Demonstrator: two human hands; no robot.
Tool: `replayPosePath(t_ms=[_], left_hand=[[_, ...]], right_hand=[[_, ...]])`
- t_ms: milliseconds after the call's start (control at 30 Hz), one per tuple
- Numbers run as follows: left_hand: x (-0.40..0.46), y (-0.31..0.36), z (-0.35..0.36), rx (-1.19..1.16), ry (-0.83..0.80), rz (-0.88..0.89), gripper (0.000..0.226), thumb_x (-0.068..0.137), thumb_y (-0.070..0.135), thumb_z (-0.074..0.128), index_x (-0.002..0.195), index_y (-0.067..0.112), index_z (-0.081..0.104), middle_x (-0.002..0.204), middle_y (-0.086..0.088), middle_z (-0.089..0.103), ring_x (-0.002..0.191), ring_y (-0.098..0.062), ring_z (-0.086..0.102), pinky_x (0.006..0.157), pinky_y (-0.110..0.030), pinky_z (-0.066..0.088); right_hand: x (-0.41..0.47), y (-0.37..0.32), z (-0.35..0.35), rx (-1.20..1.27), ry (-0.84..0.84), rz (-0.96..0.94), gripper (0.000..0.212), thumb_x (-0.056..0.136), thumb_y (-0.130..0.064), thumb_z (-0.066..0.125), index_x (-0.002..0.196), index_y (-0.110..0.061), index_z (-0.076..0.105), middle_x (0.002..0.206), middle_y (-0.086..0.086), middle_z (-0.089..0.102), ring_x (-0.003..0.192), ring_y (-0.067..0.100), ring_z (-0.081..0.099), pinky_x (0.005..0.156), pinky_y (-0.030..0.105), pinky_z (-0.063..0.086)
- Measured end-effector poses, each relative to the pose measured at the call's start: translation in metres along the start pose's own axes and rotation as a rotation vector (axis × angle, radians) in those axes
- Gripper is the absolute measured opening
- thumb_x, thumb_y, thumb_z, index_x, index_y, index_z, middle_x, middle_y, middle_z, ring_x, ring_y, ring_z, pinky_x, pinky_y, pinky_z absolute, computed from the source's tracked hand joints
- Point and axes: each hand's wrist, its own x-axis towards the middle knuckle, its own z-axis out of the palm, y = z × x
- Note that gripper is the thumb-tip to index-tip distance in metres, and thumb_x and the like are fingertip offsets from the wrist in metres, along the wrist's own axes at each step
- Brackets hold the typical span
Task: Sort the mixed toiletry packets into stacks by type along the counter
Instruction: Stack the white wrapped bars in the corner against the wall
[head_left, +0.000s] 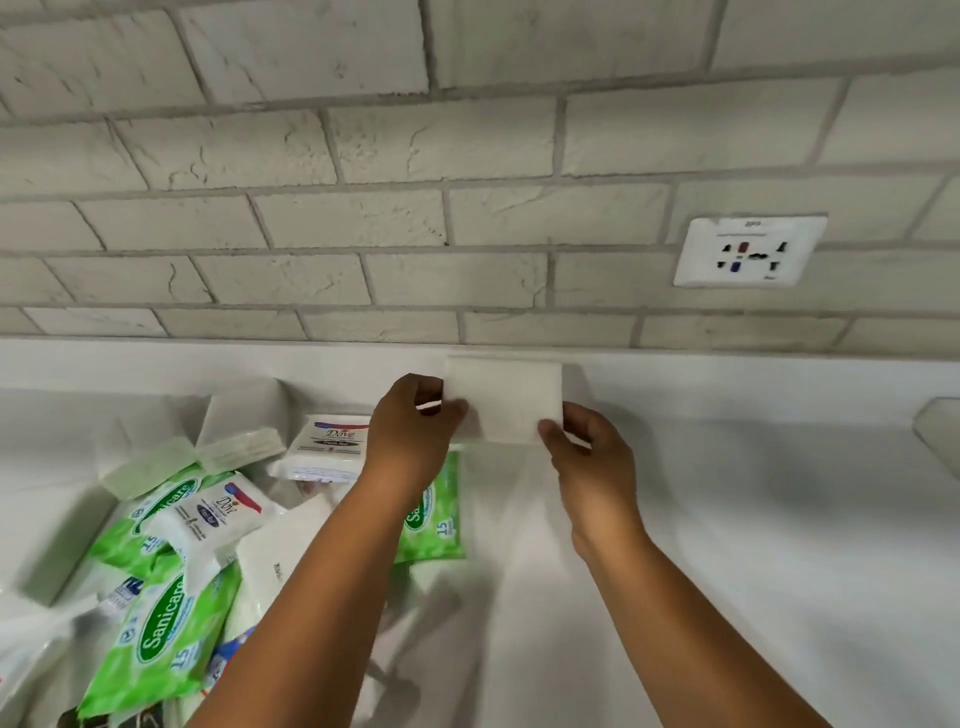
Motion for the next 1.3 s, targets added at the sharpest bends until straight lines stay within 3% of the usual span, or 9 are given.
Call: replayPosePath(t_ms=[267,600,733,933,1000,1100,1300], left_hand=[[-0.077,0.036,0.077,-0.217,-0.056,-0.057,0.021,0.082,0.021,0.072,0.100,0.024,0.063,0.102,0.007,0.070,0.093,-0.010,0.068,0.076,-0.031,0.052],[-0.173,0.118,0.244,-0.331,-0.244,-0.038,0.020,0.083,0.018,0.072,0.101,0.022,0.066,0.097,0.009,0.072,0.083,-0.013,0.070,0.073,-0.030,0.054],[-0.201,0.163,0.330,-0.345,-0.349,-0.011,0.016,0.083,0.019,0.072,0.097,0.024,0.066,0.089,0.013,0.071,0.079,-0.008,0.069,0.081,-0.036,0.057],[-0.206,0.227,0.437,-0.366,-0.459,0.027,0.015,0.086,0.020,0.070,0.101,0.020,0.067,0.100,0.006,0.069,0.079,-0.013,0.068,0.086,-0.043,0.057],[-0.203,0.245,0.470,-0.365,-0.490,0.052,0.015,0.087,0.019,0.068,0.102,0.018,0.068,0.103,0.002,0.070,0.084,-0.015,0.069,0.086,-0.043,0.057],[-0.194,0.261,0.509,-0.339,-0.518,0.067,0.012,0.087,0.018,0.066,0.098,0.018,0.070,0.097,0.000,0.073,0.087,-0.021,0.070,0.086,-0.044,0.057],[-0.183,0.265,0.551,-0.286,-0.524,0.006,0.009,0.089,0.015,0.066,0.096,0.013,0.071,0.088,-0.003,0.072,0.080,-0.019,0.069,0.085,-0.041,0.058]], right_hand=[[-0.026,-0.027,-0.116,0.063,0.080,-0.089,0.026,0.086,-0.023,0.069,0.111,-0.030,0.066,0.104,-0.010,0.070,0.098,0.008,0.066,0.084,0.025,0.052],[-0.013,-0.057,-0.320,0.020,0.262,-0.136,0.028,0.086,-0.026,0.068,0.113,-0.033,0.065,0.107,-0.009,0.068,0.102,0.011,0.063,0.083,0.031,0.055],[0.007,-0.082,-0.412,-0.001,0.381,-0.189,0.025,0.087,-0.024,0.067,0.112,-0.030,0.066,0.103,-0.010,0.068,0.098,0.010,0.063,0.075,0.018,0.051],[0.056,-0.124,-0.517,-0.130,0.496,-0.277,0.024,0.088,-0.024,0.067,0.111,-0.023,0.068,0.102,-0.010,0.069,0.097,0.011,0.065,0.081,0.021,0.050],[0.078,-0.137,-0.547,-0.196,0.528,-0.281,0.023,0.088,-0.026,0.065,0.110,-0.023,0.068,0.101,-0.008,0.070,0.097,0.013,0.065,0.084,0.028,0.053],[0.109,-0.148,-0.580,-0.321,0.511,-0.237,0.020,0.089,-0.031,0.062,0.106,-0.024,0.068,0.101,-0.005,0.070,0.095,0.017,0.065,0.088,0.040,0.055],[0.143,-0.148,-0.606,-0.465,0.464,-0.161,0.021,0.091,-0.032,0.057,0.102,-0.018,0.069,0.094,0.002,0.068,0.088,0.022,0.064,0.086,0.040,0.053]])
